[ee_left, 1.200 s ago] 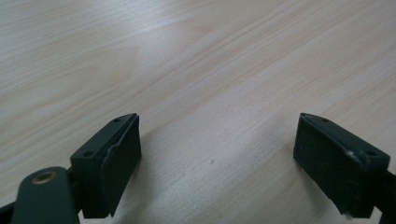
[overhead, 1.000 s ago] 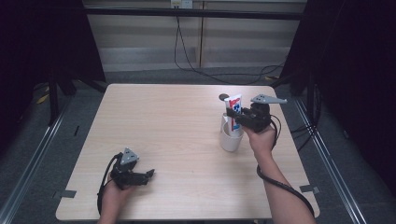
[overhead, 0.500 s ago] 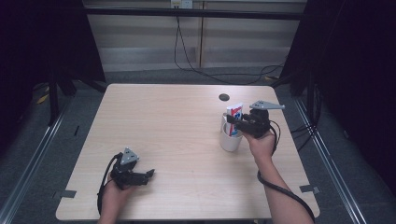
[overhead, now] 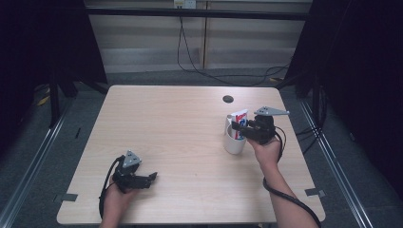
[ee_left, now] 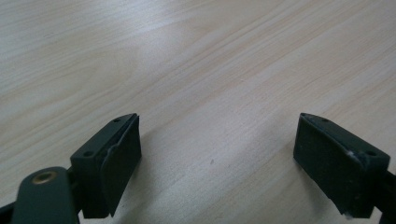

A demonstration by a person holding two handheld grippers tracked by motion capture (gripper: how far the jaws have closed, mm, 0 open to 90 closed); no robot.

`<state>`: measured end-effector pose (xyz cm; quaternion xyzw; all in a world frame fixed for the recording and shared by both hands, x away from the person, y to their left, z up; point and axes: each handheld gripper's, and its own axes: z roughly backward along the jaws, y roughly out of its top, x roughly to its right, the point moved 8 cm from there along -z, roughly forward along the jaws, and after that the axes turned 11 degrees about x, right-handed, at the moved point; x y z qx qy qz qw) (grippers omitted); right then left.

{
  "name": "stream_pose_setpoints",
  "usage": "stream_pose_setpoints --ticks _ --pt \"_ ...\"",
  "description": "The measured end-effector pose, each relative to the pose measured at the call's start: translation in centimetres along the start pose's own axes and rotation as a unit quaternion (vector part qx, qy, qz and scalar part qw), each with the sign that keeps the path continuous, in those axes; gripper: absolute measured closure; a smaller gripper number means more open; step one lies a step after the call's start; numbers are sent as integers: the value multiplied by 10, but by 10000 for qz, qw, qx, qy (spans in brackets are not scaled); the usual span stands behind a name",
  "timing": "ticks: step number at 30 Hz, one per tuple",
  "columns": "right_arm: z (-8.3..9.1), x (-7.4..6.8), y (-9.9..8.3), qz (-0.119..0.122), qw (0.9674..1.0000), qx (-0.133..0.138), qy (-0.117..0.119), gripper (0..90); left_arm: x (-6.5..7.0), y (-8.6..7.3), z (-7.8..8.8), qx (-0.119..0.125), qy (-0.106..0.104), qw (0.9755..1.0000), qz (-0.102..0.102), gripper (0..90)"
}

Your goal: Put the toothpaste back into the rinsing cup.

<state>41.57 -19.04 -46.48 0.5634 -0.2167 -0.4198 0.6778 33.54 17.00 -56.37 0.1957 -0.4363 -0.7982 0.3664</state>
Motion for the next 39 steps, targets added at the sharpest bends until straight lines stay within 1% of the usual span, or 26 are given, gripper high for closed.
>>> stream_pose_setpoints --ticks 5,10,13,15,16,20,22,24,26,32,39 --pt "0 0 -3 17 10000 -42 -15 610 0 0 0 -8 -3 10000 -7 149" --pt "0 0 -8 71 9998 -166 -37 600 0 0 0 9 -1 10000 17 149" --pt "0 0 -11 69 9998 -196 -42 595 0 0 0 -8 -3 10000 -6 149" --pt "0 0 -13 108 9996 -263 -70 586 0 0 0 -4 -2 10000 -2 149" --pt "0 0 -14 127 9996 -245 -60 584 0 0 0 5 -3 10000 13 149" --pt "1 0 -14 82 9997 -242 -47 575 0 0 0 4 -3 10000 12 149" --pt "1 0 -13 93 9997 -221 -63 551 0 0 0 -16 -6 10000 -14 149" --pt "1 -1 -11 62 9998 -198 -35 526 0 0 0 5 -2 10000 13 149" --pt "2 -2 -9 140 9996 -210 -85 494 0 0 0 4 -4 10000 13 149" --pt "3 -2 -5 172 9996 -173 -130 342 0 0 0 -4 -2 10000 0 149" --pt "6 -5 -6 314 9991 -254 -144 299 0 0 0 5 -4 10000 12 149"
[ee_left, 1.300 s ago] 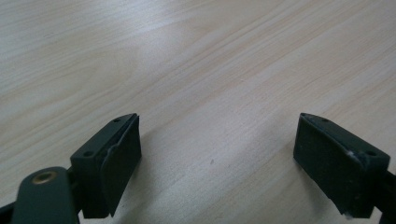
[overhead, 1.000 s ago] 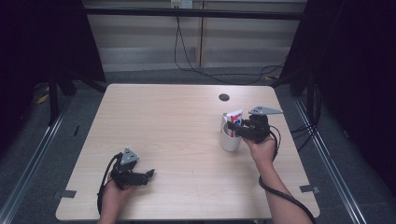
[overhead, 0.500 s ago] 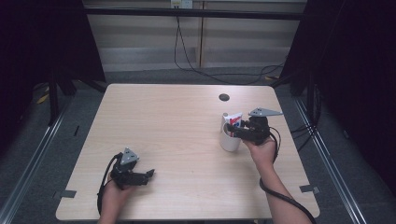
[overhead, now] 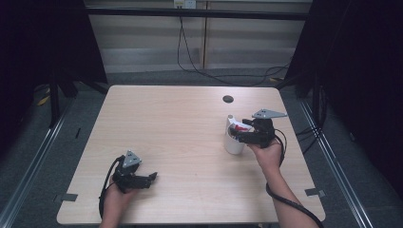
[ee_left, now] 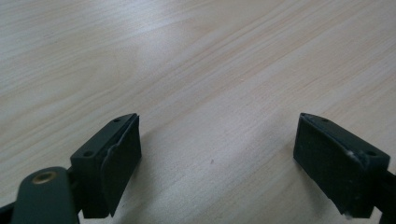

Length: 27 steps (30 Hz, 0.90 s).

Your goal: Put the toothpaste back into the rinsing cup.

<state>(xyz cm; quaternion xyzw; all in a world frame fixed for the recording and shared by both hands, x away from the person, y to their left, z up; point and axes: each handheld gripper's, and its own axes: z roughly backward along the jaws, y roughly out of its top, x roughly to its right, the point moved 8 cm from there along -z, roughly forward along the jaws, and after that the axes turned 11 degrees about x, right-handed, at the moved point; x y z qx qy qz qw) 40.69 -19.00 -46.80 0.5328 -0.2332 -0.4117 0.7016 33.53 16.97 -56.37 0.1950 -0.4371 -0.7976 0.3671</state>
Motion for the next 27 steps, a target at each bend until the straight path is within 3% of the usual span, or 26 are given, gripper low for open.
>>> stream_pose_setpoints --ticks 14,27 --pt "20 -1 3 169 9998 106 -36 241 0 0 0 0 10 10000 -1 149" --pt "36 -4 -9 367 9993 -12 -48 223 0 0 0 3 10 10000 3 149"
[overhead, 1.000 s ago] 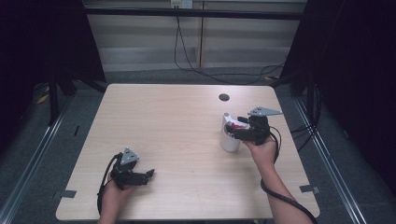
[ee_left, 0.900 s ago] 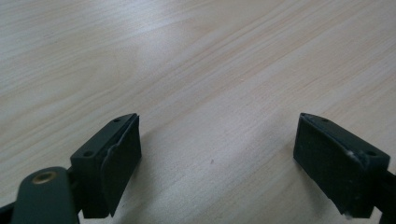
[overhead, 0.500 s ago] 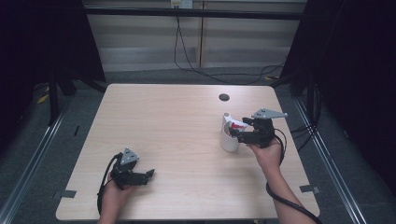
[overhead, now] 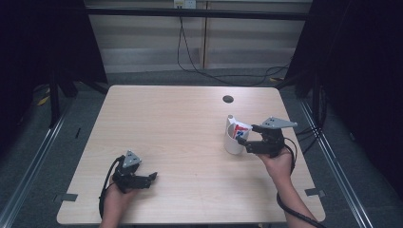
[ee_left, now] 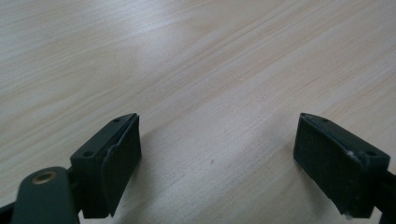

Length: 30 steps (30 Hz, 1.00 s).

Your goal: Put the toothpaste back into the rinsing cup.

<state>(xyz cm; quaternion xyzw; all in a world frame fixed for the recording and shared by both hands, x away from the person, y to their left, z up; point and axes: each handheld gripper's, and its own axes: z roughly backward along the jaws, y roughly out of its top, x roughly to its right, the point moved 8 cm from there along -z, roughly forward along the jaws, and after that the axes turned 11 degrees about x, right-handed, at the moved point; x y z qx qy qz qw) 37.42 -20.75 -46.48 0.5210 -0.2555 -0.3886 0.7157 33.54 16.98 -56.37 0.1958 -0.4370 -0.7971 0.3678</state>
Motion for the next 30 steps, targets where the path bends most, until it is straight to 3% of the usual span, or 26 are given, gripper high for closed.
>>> stream_pose_setpoints --ticks 10,23,30 --pt "7 -1 -9 62 10000 -49 29 225 0 0 0 0 -1 10000 2 149" --pt "18 -1 -43 149 9992 -377 5 225 0 0 0 1 -1 10000 1 148" --pt "23 0 -57 40 9989 -471 -12 226 0 0 0 1 0 10000 1 148"
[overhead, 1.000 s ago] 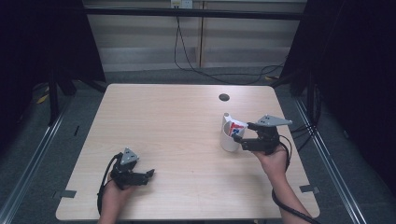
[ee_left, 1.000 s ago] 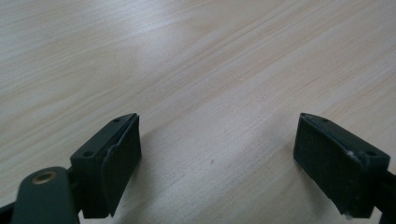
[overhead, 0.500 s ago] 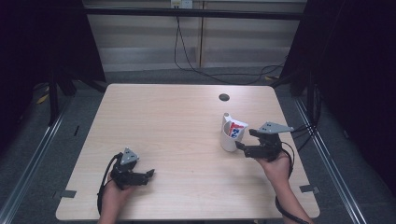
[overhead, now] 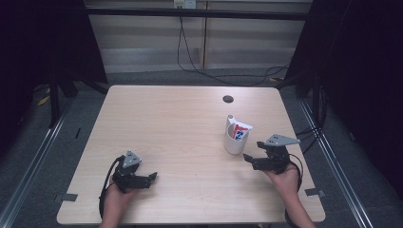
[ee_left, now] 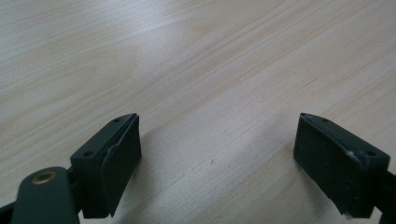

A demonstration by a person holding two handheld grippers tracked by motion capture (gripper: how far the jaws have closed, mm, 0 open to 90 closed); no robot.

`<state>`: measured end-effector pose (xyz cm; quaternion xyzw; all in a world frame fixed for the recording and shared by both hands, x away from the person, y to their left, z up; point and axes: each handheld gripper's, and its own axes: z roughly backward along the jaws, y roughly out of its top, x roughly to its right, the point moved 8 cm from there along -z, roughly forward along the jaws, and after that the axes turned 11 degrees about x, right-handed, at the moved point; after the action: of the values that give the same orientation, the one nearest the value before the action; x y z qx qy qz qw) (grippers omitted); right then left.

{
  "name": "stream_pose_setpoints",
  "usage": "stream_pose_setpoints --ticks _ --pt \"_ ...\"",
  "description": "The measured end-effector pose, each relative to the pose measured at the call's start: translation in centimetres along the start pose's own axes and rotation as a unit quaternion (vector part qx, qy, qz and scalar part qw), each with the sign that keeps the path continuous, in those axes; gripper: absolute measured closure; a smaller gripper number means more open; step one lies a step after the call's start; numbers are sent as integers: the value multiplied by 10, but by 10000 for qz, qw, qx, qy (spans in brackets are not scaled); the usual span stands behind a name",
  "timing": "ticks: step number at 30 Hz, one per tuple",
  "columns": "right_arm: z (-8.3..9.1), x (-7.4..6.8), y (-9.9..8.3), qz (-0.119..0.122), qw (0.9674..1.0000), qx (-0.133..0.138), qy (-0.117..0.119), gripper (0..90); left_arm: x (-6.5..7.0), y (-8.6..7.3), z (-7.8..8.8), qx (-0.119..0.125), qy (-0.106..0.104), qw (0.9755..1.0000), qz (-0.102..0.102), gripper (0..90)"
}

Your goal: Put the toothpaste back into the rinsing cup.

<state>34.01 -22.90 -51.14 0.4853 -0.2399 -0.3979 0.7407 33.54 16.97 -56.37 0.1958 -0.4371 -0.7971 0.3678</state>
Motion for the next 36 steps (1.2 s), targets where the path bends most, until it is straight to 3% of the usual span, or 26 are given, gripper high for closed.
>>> stream_pose_setpoints --ticks 21,36 --pt "7 1 -33 -284 9995 -135 -18 227 0 0 0 -5 -14 10000 0 148" --pt "12 -1 -52 -276 9991 -309 -56 228 0 0 0 -12 1 10000 -17 148"
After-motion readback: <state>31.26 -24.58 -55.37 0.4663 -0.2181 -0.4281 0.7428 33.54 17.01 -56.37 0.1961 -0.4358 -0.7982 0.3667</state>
